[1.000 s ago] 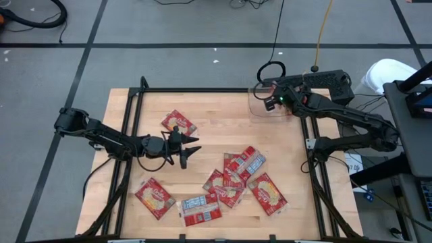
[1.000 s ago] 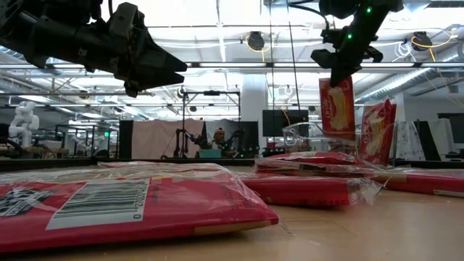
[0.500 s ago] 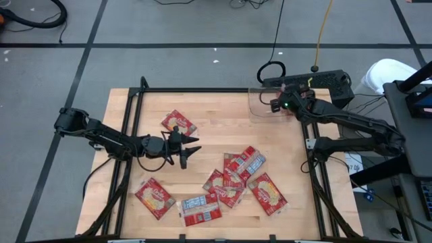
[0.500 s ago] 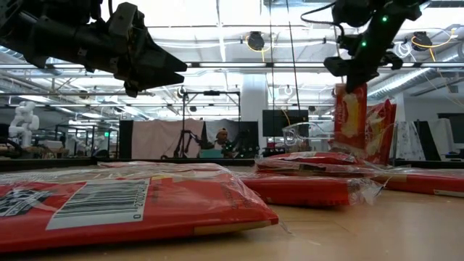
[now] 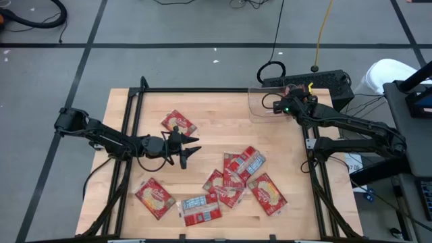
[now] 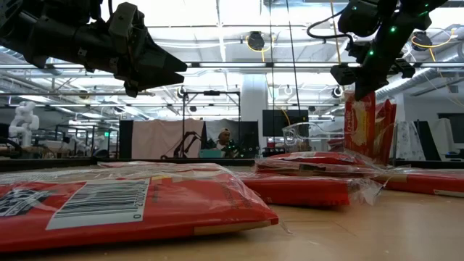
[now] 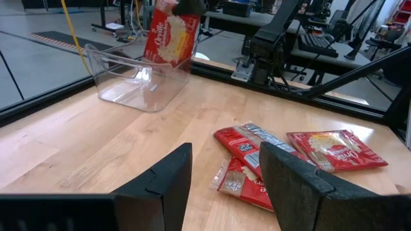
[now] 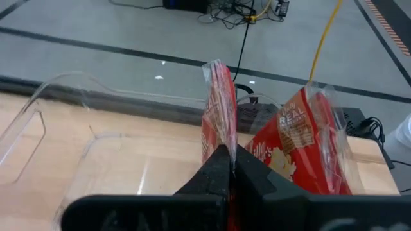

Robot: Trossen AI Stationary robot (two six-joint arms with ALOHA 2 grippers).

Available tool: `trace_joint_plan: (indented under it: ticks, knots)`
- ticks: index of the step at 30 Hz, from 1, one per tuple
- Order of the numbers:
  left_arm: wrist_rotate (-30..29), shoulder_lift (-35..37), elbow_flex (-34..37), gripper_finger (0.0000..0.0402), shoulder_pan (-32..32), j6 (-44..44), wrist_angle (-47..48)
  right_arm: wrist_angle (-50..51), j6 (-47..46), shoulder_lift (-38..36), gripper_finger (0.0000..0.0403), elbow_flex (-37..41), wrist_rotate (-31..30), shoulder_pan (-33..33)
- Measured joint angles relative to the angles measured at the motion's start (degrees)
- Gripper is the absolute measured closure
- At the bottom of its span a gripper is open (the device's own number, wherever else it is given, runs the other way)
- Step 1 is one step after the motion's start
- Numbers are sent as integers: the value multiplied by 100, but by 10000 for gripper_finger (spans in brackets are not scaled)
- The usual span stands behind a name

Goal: Sort popcorn bags into baskets
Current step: Put the red popcorn bag into the transparent bin

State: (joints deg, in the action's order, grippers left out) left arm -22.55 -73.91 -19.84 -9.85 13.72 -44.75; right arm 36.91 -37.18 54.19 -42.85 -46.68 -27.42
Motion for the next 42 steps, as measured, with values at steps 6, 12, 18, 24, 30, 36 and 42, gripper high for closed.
trace_joint_plan:
  ticks: [6,12,18,24,30,36,42]
  knots:
    - [0,0,0,215,0,0,0,-186,-1,0,403,100,10,0]
    - [0,0,0,215,0,0,0,-256,-34,1,403,157,176,0]
    - [0,0,0,215,0,20,0,-255,-124,2,403,157,314,0]
    - [0,0,0,215,2,31,0,-228,-259,2,403,157,332,-35]
    - [4,0,0,215,1,31,0,-123,-328,2,403,155,482,-145]
    - [18,0,0,215,0,30,0,-59,-326,2,403,155,480,-149]
    - [17,0,0,215,2,26,0,-26,-324,2,403,153,450,-151]
